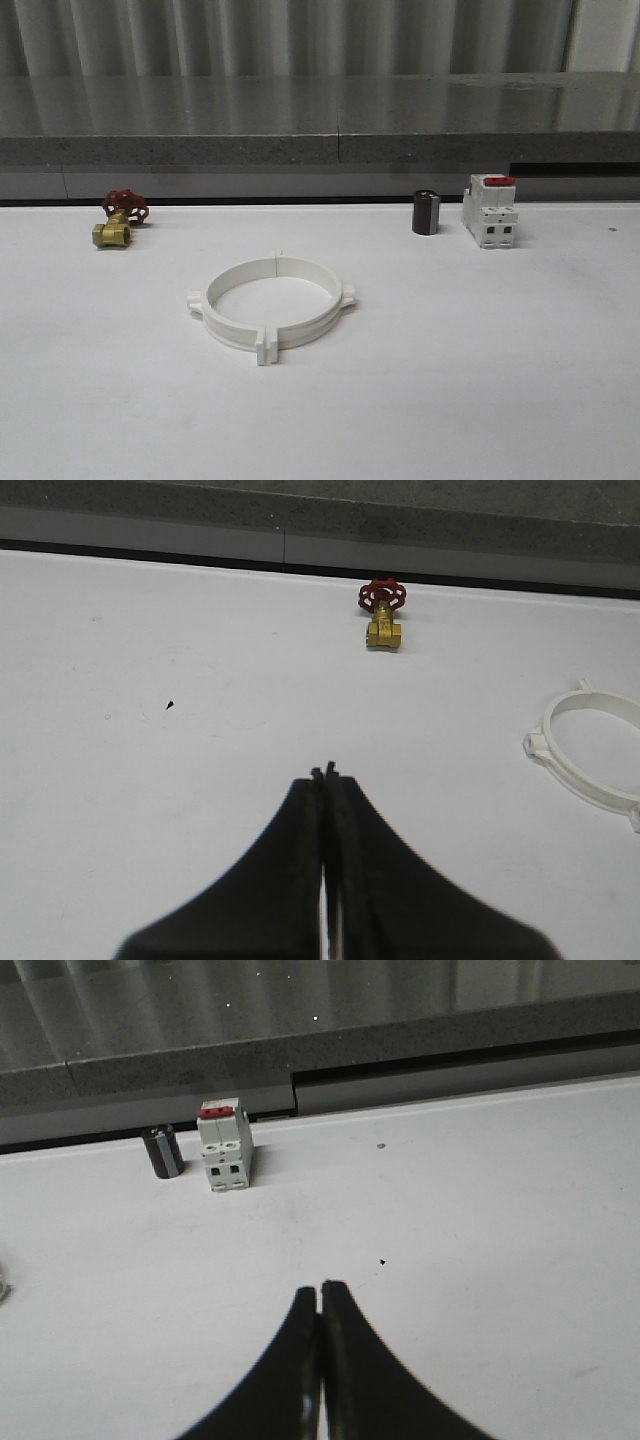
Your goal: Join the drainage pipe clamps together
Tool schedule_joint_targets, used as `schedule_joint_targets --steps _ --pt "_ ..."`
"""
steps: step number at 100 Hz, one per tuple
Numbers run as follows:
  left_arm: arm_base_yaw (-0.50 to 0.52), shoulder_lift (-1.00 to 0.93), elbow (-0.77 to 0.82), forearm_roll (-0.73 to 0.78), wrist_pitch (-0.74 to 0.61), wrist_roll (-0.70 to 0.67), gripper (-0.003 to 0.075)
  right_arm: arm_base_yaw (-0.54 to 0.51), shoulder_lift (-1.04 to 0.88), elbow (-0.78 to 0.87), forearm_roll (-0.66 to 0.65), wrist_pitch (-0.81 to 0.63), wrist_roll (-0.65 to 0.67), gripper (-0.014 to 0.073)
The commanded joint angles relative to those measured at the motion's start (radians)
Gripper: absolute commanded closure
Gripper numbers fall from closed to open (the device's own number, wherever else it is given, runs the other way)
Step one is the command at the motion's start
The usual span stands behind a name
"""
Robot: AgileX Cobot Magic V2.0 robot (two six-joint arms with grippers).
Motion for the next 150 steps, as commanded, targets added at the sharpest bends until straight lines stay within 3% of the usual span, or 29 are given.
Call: schedule_joint_targets --steps 1,41,60,150 --pt "0.000 0.010 -0.028 0.001 -0.068 -0.001 0.0740 -0.008 -0.018 -0.010 -0.007 -0.125 0.018 0.0711" --pt "0.000 0.010 -0.028 0.001 -0.068 -0.001 0.0740 -0.008 -0.018 -0.010 -0.041 -0.167 0.045 0.0711" --pt "0.000 0.010 -0.028 0.001 -0.068 -0.001 0.0740 -0.008 -0.018 -0.010 -0.106 -0.167 0.127 0.0711" --pt "0.000 0.010 -0.028 -0.001 -0.068 -0.001 0.0740 -0.008 -0.018 -0.010 -0.106 -0.159 0.126 0.0711"
